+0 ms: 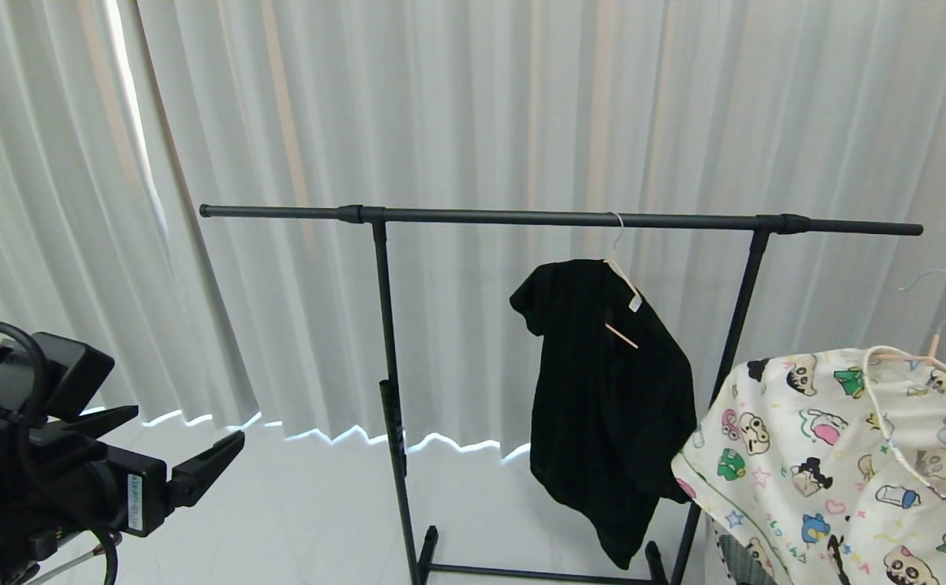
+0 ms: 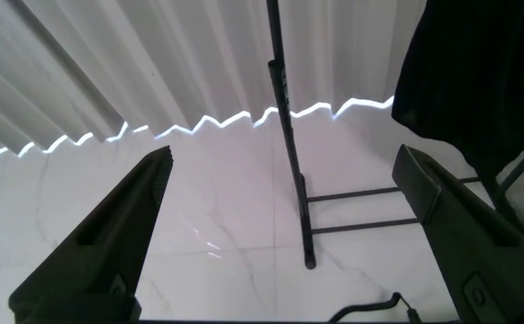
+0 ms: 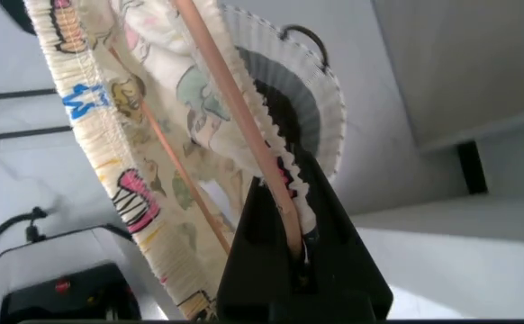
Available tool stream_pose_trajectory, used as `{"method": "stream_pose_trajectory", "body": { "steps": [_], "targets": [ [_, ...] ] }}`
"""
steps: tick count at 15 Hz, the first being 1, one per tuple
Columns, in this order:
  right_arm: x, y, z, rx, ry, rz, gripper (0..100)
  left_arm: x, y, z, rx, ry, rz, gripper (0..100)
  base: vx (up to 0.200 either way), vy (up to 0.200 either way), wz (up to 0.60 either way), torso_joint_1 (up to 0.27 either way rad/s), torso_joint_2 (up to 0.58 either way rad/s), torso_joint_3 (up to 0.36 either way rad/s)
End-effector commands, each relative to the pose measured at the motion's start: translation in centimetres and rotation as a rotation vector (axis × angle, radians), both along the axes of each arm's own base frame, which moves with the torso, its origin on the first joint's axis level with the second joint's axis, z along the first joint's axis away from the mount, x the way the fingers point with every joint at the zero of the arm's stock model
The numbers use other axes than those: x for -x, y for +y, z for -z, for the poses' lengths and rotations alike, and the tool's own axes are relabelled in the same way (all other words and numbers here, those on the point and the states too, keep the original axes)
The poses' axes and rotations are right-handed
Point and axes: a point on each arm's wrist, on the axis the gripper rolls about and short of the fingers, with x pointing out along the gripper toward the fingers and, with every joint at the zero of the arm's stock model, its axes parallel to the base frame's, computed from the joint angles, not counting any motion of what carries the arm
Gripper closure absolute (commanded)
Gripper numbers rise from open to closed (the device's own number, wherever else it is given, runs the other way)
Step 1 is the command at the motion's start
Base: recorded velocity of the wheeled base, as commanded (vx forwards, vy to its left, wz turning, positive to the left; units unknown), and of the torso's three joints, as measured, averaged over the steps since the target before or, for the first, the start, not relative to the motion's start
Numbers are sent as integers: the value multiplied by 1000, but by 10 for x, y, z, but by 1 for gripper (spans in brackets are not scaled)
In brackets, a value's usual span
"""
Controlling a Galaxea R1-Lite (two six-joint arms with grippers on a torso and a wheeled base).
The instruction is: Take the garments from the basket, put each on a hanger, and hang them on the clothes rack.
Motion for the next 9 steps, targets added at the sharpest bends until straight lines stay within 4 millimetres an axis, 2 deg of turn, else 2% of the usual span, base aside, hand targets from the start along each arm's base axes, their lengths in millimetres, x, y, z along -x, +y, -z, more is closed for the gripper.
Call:
{"method": "stream_pose_trajectory", "body": {
  "steps": [1, 4, 6, 7, 9],
  "targets": [
    [3, -8, 2, 7, 9, 58, 100, -1, 1, 1, -9, 6, -20, 0, 0, 0, 0, 0, 0, 0],
    [-6, -18, 3, 63, 8, 153, 100, -6, 1, 2, -28, 19, -59, 0, 0, 0, 0, 0, 0, 0],
    [-17, -20, 0, 71, -32, 153, 100, -7, 1, 3, -28, 21, -58, 0, 0, 0, 0, 0, 0, 0],
    [-20, -19, -1, 71, -43, 146, 100, -7, 1, 2, -28, 19, -58, 0, 0, 0, 0, 0, 0, 0],
    [-27, -6, -9, 67, -80, 68, 100, -8, 1, 1, -23, 15, -60, 0, 0, 0, 0, 0, 0, 0]
  ]
}}
